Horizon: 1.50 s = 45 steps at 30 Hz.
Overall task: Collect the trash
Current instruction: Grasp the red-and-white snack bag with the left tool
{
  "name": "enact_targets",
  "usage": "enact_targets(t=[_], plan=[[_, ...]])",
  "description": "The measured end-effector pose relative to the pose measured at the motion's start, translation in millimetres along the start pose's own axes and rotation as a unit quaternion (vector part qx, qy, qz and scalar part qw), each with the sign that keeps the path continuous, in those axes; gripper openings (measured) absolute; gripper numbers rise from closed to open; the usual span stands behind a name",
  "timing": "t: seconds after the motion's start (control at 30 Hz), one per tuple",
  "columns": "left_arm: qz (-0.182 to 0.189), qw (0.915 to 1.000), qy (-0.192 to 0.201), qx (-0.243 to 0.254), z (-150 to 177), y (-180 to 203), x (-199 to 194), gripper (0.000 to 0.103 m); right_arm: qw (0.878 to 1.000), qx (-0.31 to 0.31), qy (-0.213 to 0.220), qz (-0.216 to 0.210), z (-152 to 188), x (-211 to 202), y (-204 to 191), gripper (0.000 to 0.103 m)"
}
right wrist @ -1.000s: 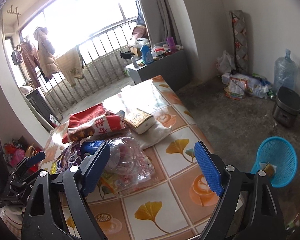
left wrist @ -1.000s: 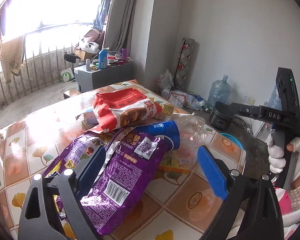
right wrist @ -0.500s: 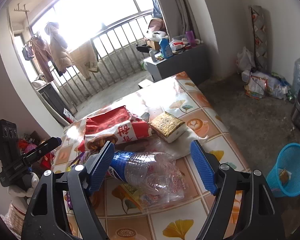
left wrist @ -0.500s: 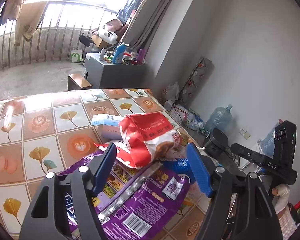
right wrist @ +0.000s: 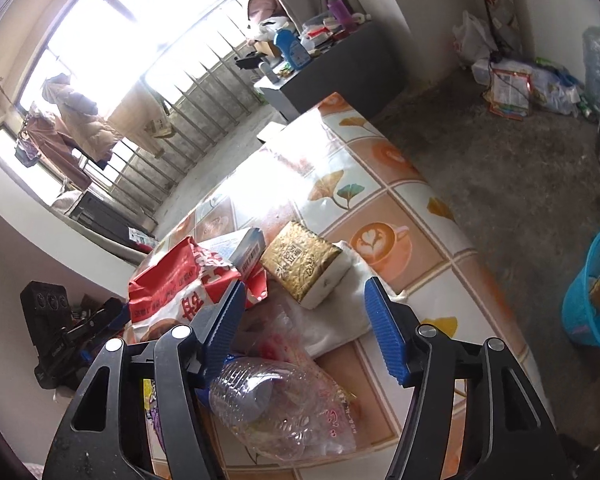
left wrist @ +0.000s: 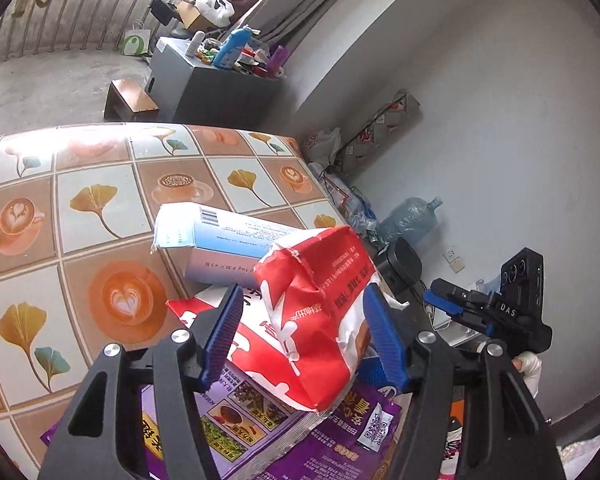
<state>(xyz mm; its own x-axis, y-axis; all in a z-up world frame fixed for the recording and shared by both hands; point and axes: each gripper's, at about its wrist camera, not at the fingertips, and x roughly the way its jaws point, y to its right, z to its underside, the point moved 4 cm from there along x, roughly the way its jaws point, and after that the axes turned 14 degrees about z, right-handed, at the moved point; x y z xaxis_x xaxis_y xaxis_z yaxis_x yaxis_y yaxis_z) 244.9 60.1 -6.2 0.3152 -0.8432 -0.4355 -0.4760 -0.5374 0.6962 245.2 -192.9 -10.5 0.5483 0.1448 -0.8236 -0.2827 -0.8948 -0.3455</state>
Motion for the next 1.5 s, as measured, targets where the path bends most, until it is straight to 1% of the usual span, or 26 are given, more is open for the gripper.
enact_targets(t=[0.1, 0.2, 0.23, 0.3, 0.4, 0.47, 0.5, 0.53, 0.73, 0.8, 0.9, 1.0, 1.1, 1.17, 1.2, 1.23, 1.3, 1.37, 1.43, 1.5], plan=[[0.009, 0.9999, -0.014, 0.003, 2, -3, 7, 0.06, 1.0, 0.003, -0.011, -0.005, -3, 8, -3, 0.058], [0.031, 0.9993, -0.019, 0.004, 1, -6, 11, 0.06, 1.0, 0.002, -0.018, -0.008, -5, 14, -8, 0.058], [0.043, 0.9989, -0.018, 0.004, 0, -6, 11, 0.057, 1.0, 0.003, -0.02, -0.007, -6, 16, -8, 0.058], [0.076, 0.9971, -0.012, 0.005, -1, -3, 9, 0.057, 1.0, 0.004, -0.025, -0.007, -5, 20, -10, 0.057], [0.128, 0.9916, -0.005, 0.014, 0, 7, 3, 0.057, 1.0, 0.007, -0.03, -0.006, -4, 24, -12, 0.056], [0.149, 0.9887, -0.007, 0.016, 1, 11, 1, 0.057, 0.999, 0.008, -0.033, -0.005, -3, 26, -12, 0.056], [0.147, 0.9889, -0.009, 0.015, 2, 11, 2, 0.056, 0.999, 0.009, -0.035, -0.005, -2, 26, -12, 0.055], [0.14, 0.99, -0.013, 0.014, 2, 10, 4, 0.054, 0.999, 0.01, -0.036, -0.004, -2, 27, -12, 0.055], [0.107, 0.9935, -0.037, -0.01, 10, -3, 16, 0.035, 0.999, 0.012, -0.037, -0.005, -4, 26, -14, 0.054], [0.105, 0.9936, -0.037, -0.019, 12, -6, 17, 0.034, 0.999, 0.016, -0.037, -0.005, -7, 26, -13, 0.054], [0.109, 0.9933, -0.028, -0.024, 12, -5, 15, 0.029, 0.998, 0.033, -0.044, -0.009, -9, 28, -9, 0.054], [0.104, 0.9941, -0.023, -0.019, 12, -4, 14, 0.028, 0.997, 0.053, -0.056, -0.017, -10, 31, -4, 0.054], [0.101, 0.9945, -0.021, -0.017, 13, -5, 11, 0.028, 0.997, 0.059, -0.058, -0.01, -14, 32, 0, 0.054], [0.104, 0.9942, -0.017, -0.02, 14, -4, 9, 0.027, 0.998, 0.041, -0.05, -0.001, -17, 31, -4, 0.055], [0.105, 0.9941, -0.015, -0.021, 14, -3, 7, 0.027, 0.999, 0.023, -0.046, 0.002, -19, 30, -8, 0.055], [0.106, 0.994, -0.013, -0.022, 14, -4, 6, 0.027, 0.999, -0.002, -0.041, 0.011, -19, 29, -13, 0.056], [0.11, 0.9936, -0.009, -0.026, 15, -5, 4, 0.027, 0.997, -0.059, -0.03, 0.031, -18, 30, -24, 0.061], [0.112, 0.9931, -0.003, -0.033, 13, -6, 1, 0.027, 0.991, -0.119, -0.02, 0.05, -15, 32, -34, 0.062], [0.114, 0.9926, 0.002, -0.04, 12, -7, 0, 0.027, 0.983, -0.172, -0.007, 0.07, -9, 35, -39, 0.063], [0.116, 0.9923, 0.005, -0.045, 11, -7, -2, 0.027, 0.974, -0.21, -0.006, 0.079, -4, 40, -42, 0.065]])
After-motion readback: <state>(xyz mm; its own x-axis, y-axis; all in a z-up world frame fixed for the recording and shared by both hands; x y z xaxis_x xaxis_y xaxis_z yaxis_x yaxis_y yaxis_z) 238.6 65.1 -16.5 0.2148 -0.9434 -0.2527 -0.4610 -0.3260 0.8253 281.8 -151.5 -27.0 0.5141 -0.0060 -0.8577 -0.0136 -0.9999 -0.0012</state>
